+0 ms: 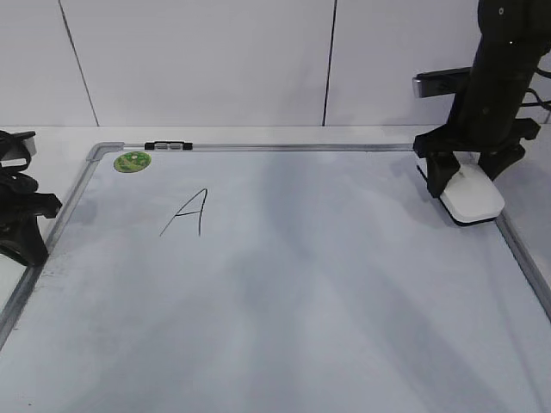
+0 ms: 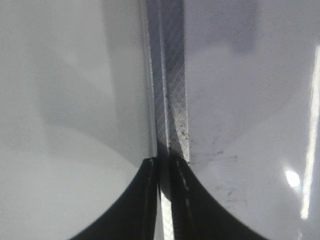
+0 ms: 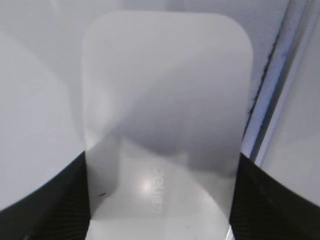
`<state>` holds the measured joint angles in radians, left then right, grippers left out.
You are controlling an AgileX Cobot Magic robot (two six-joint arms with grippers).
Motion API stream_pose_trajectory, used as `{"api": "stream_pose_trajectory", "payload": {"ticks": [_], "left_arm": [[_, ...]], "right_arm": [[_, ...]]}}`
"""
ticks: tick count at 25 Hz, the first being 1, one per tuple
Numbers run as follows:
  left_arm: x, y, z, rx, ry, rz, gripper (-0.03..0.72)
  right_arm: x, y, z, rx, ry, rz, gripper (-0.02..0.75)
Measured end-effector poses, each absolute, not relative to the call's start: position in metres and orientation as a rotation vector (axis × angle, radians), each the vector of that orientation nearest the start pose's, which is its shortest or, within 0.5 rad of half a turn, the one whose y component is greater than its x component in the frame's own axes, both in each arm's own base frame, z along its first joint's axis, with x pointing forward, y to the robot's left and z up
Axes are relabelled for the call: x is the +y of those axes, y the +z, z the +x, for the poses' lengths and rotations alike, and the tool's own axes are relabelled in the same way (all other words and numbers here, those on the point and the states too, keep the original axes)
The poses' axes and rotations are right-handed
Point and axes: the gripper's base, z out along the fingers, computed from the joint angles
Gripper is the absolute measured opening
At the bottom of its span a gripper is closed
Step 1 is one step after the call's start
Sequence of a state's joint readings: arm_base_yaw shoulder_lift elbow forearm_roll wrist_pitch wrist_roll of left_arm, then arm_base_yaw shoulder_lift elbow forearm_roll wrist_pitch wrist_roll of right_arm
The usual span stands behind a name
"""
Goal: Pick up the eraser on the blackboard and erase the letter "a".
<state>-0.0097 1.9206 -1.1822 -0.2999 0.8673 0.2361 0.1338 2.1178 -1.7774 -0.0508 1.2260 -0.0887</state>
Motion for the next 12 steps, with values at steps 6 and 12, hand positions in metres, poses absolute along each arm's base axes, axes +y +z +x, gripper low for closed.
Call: {"api": "stream_pose_trajectory", "payload": {"ticks": [6,12], "left_arm": [[-0.024,0.152,0.352,3.043,-0.346,0.087,0.045],[-0.024,0.152,0.352,3.043,-0.346,0.087,0.045]], "right_arm": [[0.050,0.225,0.415,3.031,-0.067,-0.337,0.567],[0.051,0.224,0.405,3.059,-0.021,-0.297,0.567]]}}
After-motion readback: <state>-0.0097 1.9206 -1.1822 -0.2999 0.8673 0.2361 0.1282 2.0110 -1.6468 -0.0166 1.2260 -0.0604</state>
